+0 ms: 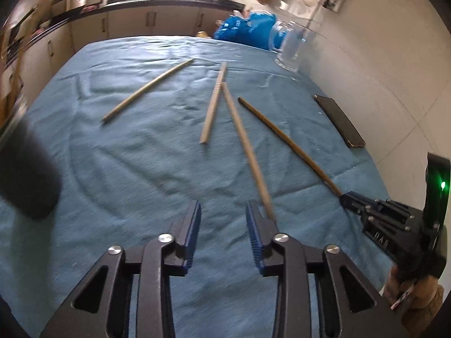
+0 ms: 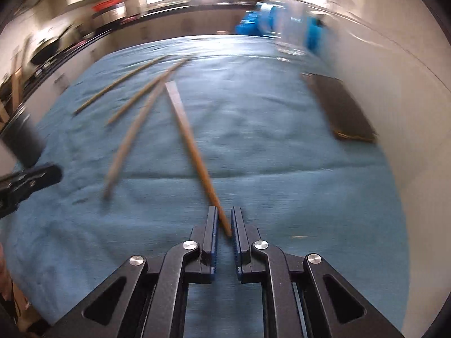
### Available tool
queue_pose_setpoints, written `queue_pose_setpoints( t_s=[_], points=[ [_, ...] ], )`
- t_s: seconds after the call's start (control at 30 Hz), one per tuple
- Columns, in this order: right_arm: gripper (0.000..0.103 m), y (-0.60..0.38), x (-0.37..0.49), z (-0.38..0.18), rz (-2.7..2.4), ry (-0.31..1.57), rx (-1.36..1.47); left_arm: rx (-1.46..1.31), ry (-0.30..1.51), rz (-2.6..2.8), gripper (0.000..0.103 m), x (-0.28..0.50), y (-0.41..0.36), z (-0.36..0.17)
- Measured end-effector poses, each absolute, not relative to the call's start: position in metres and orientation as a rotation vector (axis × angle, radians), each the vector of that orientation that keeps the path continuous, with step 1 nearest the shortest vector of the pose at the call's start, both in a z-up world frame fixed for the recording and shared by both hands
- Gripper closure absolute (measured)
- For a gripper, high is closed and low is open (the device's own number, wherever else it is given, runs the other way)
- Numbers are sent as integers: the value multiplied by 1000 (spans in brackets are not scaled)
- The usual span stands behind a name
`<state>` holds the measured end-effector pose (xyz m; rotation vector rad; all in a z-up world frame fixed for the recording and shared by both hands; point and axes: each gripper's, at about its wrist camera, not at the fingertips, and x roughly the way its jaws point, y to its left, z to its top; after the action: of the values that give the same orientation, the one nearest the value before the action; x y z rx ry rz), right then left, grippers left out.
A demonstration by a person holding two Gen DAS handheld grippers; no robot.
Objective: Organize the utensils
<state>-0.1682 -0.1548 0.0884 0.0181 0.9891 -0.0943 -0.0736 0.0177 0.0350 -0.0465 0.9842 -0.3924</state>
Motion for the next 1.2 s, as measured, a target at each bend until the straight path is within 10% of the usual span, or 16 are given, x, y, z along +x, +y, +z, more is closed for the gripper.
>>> queue_pose_setpoints(
  t_s=[0.1, 0.23, 0.37, 0.43, 0.53, 0.87, 0.93, 1.0, 1.2],
  points=[
    [88, -175, -164, 93, -87, 995, 72, 7, 998, -413, 68, -62, -9, 28],
    [50, -181, -148, 103, -30, 952, 26, 83, 1041, -409, 68, -42, -42, 13],
    [56, -171, -120, 98, 33, 991, -10, 158, 1027, -381, 89, -33, -57, 11],
    [89, -166, -112, 92, 50, 1022, -31, 144, 1042, -365, 95, -30, -56, 11],
    [95, -162, -103, 88, 44, 1032, -27, 85, 1069, -378, 96, -30, -48, 12],
    [85, -173, -172, 92, 137, 1184, 50, 24, 1218, -560, 96, -102, 6, 23],
    [62, -175, -176, 96, 144, 1196, 39, 21, 1206, -576, 88, -106, 9, 30],
    [62, -176, -170, 105, 103, 1157, 15, 39, 1155, -536, 62, -102, 9, 38],
    [62, -173, -111, 103, 132, 1205, 67, 117, 1124, -488, 59, -60, -29, 33]
  ],
)
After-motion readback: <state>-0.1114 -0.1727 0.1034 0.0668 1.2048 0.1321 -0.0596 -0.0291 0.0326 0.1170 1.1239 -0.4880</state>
